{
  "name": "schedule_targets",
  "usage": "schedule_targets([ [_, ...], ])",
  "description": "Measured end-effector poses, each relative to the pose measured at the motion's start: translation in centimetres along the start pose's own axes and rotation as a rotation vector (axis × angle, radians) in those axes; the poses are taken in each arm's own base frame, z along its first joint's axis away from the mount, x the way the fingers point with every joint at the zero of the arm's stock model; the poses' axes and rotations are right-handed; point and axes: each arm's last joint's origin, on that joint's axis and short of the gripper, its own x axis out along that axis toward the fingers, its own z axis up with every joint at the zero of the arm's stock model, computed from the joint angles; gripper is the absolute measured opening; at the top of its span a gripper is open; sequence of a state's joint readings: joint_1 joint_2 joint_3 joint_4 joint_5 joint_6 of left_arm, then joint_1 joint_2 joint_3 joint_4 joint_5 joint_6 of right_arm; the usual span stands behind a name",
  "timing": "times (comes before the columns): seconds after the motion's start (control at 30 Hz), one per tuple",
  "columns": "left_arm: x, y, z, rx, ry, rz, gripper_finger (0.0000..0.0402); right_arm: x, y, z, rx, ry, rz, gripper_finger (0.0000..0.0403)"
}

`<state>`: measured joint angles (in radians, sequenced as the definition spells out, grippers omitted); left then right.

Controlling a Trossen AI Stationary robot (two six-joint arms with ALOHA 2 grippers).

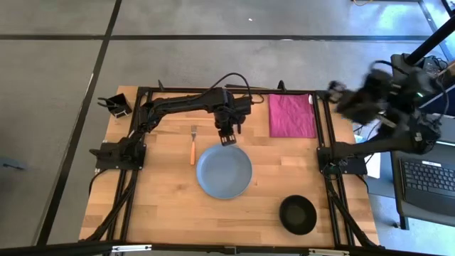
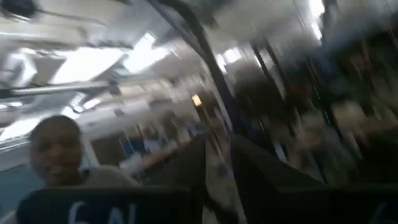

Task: Set table place
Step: Put the black bowl on top of the blue plate

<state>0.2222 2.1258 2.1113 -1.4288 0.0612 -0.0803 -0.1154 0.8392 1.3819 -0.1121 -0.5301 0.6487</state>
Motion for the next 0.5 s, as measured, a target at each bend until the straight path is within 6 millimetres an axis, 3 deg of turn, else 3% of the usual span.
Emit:
schedule_targets([
  [0.17, -0.1, 0.1, -1.5, -0.031, 0.151, 0.021, 0.0084, 1.6, -2.1, -1.0, 0.277, 0.402, -0.355, 0.0078],
  [0.33, -0.3, 0.1, -1.3, -0.024, 0.133, 0.031, 0.0076, 0.1, -4.4, -5.0, 0.695, 0.827, -0.875, 0.0078],
  [0.4, -0.3, 0.1, -1.3, -0.022, 0.13, 0.032, 0.0073, -0.1, -5.5, -6.4, 0.722, 0.922, -1.005, 0.0078],
  [0.5, -0.3, 0.2, -1.3, -0.002, 0.131, 0.038, 0.007, 0.6, -7.3, -8.1, 0.629, 0.919, -0.961, 0.0078],
])
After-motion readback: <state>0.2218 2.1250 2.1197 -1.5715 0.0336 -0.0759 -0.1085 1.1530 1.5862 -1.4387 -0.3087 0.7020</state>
